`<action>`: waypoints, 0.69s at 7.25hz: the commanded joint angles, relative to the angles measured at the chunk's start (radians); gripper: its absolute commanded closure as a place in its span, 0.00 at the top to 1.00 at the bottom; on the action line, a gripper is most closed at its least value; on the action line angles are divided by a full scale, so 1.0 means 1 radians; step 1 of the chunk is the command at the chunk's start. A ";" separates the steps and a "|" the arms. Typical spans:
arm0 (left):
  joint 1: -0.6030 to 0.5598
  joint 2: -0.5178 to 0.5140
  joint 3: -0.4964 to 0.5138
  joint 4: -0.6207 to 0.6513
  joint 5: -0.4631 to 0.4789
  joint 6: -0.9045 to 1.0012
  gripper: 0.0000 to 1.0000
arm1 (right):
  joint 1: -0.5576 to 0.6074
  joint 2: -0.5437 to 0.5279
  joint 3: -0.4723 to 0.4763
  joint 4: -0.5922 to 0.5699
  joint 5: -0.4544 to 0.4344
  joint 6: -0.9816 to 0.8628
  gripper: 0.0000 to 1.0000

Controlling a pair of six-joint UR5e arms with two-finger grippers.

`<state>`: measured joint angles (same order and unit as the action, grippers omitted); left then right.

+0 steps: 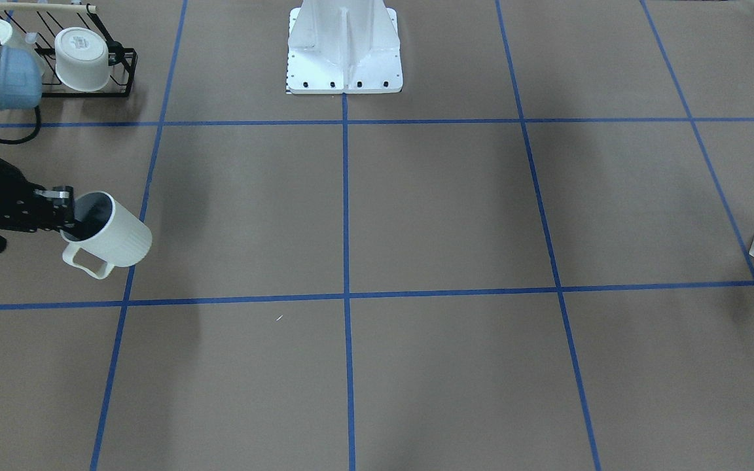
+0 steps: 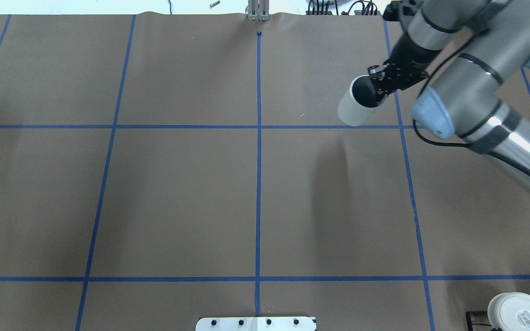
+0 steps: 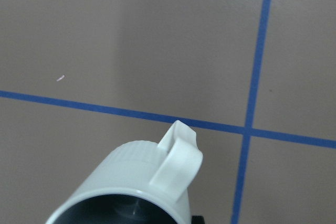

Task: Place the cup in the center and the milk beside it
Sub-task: 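Carry the white mug with the right gripper to the table center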

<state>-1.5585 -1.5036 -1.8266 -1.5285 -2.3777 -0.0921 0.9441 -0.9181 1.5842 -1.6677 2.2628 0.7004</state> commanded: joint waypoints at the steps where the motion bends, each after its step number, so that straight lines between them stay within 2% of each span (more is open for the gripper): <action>1: 0.000 0.000 0.012 -0.016 0.000 -0.003 0.98 | -0.112 0.192 -0.214 0.093 -0.144 0.051 0.00; 2: 0.000 0.000 0.015 -0.018 0.000 -0.003 0.98 | -0.129 0.203 -0.272 0.183 -0.155 0.057 0.00; 5: 0.002 -0.001 0.036 -0.018 0.000 0.000 0.98 | -0.206 0.228 -0.279 0.204 -0.192 0.074 0.00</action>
<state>-1.5582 -1.5036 -1.8010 -1.5460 -2.3776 -0.0938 0.7751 -0.7028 1.3104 -1.4721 2.0943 0.7617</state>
